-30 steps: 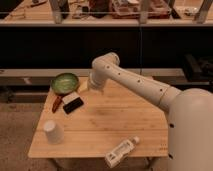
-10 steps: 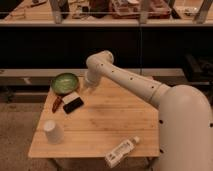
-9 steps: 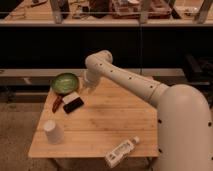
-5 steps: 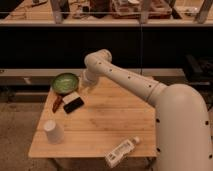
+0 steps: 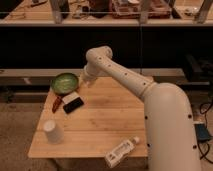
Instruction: Pick up the ceramic bowl
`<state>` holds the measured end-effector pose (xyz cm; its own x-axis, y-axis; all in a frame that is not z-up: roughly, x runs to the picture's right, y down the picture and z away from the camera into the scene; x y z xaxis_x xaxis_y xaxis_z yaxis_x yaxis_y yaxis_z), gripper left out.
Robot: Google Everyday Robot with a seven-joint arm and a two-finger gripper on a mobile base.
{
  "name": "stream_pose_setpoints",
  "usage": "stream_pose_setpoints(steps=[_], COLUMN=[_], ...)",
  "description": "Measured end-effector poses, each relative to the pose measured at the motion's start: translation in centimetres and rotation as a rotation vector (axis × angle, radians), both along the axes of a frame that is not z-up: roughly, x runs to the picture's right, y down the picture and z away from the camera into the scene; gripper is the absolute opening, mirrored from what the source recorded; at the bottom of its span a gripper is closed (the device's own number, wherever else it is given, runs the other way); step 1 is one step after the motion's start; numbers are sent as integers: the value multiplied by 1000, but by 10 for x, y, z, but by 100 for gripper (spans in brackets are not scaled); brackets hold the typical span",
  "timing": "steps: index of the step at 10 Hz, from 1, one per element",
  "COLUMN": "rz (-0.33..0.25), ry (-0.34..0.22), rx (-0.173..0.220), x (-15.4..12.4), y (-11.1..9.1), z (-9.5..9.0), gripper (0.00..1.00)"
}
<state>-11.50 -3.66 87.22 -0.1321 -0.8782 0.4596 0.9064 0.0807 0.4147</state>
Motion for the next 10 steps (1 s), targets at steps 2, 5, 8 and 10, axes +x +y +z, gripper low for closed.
stream_pose_setpoints(steps=[2,5,8,10], rz=[22,27,29,25], ry=[-9,-42,-50,-64], rx=[3,20,12,19], x=[4,-2,-20,-19], y=[4,3,-10,-14], z=[10,15,24,20], gripper=[45,45,45,45])
